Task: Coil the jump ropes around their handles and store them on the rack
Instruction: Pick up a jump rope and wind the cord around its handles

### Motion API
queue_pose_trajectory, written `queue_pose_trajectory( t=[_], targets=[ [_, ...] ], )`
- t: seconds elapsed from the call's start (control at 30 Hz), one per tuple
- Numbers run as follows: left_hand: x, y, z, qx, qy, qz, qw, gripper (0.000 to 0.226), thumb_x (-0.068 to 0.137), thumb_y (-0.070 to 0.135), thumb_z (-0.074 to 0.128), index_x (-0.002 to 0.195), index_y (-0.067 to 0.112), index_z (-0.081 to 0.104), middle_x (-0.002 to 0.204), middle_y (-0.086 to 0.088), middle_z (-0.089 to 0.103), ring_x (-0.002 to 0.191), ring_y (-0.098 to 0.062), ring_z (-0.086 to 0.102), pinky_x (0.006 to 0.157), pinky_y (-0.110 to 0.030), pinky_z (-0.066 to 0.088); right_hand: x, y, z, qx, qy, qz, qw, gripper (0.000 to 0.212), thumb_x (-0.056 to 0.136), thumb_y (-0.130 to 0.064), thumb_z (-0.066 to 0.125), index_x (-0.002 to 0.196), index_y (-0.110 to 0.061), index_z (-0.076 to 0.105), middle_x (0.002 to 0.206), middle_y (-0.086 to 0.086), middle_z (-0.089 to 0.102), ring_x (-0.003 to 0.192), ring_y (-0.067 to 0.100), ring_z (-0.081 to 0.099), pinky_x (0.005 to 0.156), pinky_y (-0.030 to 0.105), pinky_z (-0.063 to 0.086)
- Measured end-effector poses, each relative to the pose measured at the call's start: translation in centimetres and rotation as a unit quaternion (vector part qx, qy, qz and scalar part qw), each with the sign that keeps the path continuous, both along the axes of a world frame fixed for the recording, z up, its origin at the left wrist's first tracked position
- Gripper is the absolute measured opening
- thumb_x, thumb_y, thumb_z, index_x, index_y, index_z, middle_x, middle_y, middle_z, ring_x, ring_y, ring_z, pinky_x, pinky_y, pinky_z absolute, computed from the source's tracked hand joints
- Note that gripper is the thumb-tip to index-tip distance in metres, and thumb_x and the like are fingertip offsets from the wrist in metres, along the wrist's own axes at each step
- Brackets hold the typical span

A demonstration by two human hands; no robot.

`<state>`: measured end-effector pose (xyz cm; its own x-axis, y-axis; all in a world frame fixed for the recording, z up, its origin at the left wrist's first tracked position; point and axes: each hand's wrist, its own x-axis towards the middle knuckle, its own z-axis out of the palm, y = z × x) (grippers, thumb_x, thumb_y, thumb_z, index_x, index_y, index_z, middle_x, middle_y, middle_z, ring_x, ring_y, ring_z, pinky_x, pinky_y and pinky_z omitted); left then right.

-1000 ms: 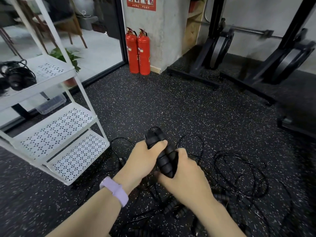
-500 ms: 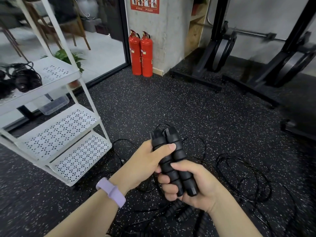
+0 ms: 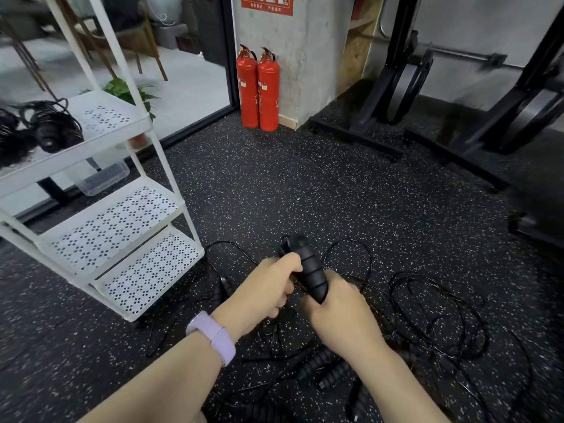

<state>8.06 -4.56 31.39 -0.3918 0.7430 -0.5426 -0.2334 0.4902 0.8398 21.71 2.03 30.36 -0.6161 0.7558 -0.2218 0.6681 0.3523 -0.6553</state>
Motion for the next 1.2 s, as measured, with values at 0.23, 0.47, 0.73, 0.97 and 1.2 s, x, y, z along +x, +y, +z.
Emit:
queue_pose_trajectory(
  t=[0.23,0.47,0.73,0.97,1.2],
  targets=[
    [0.7,0.2,0.3,-0.029,0.044,0.101,0.993,0.045,0.074,0.065,0.078,0.074,0.022,0.064,0.051,0.007,0.048,0.038,-0.009,0.041,0.039,-0.018,0.031,-1.3,-2.9,-1.2,0.203,-0.056,0.045,0.977,0.042,0.091,-0.054,0.060,0.105,-0.028,0.030,0.105,-0.005,0.059,0.095,0.022,0.067,0.065,0.033,0.036],
    [-0.6,-0.6,0.8,0.128,0.031,0.011,0.991,0.023,0.078,0.053,0.077,0.079,0.031,0.070,0.077,0.005,0.067,0.076,-0.014,0.064,0.070,-0.029,0.050,1.4,1.1,1.3,-0.356,0.154,0.075,0.919,0.039,0.078,-0.051,0.078,0.104,-0.022,0.074,0.097,-0.001,0.079,0.088,0.015,0.072,0.081,0.034,0.061],
    [-0.1,-0.3,1.5,0.231,-0.006,-0.062,0.971,0.040,0.082,0.054,0.069,0.090,0.015,0.072,0.072,-0.005,0.059,0.048,-0.008,0.046,0.040,-0.018,0.034,1.0,1.4,1.0,-0.696,0.258,0.133,0.657,0.048,0.081,-0.045,0.076,0.107,-0.005,0.071,0.078,0.005,0.054,0.056,0.012,0.051,0.050,0.023,0.045],
    [-1.4,-0.5,0.8,0.103,0.175,-0.055,0.978,0.053,0.085,0.072,0.058,0.056,0.028,0.061,0.048,0.006,0.054,0.041,-0.006,0.046,0.042,-0.018,0.036,0.7,1.5,1.2,-0.583,0.242,0.053,0.774,0.032,0.087,-0.032,0.069,0.105,-0.005,0.069,0.073,0.006,0.053,0.053,0.013,0.044,0.044,0.023,0.034],
    [-0.4,-0.1,0.3,-0.037,0.231,-0.010,0.972,0.084,0.061,0.101,0.046,0.050,0.018,0.052,0.039,0.006,0.051,0.034,-0.010,0.052,0.051,-0.028,0.042,0.2,0.5,1.1,-0.239,0.136,-0.007,0.961,0.022,0.083,-0.035,0.062,0.068,-0.022,0.052,0.055,-0.006,0.050,0.048,0.014,0.041,0.051,0.029,0.030]
  ],
)
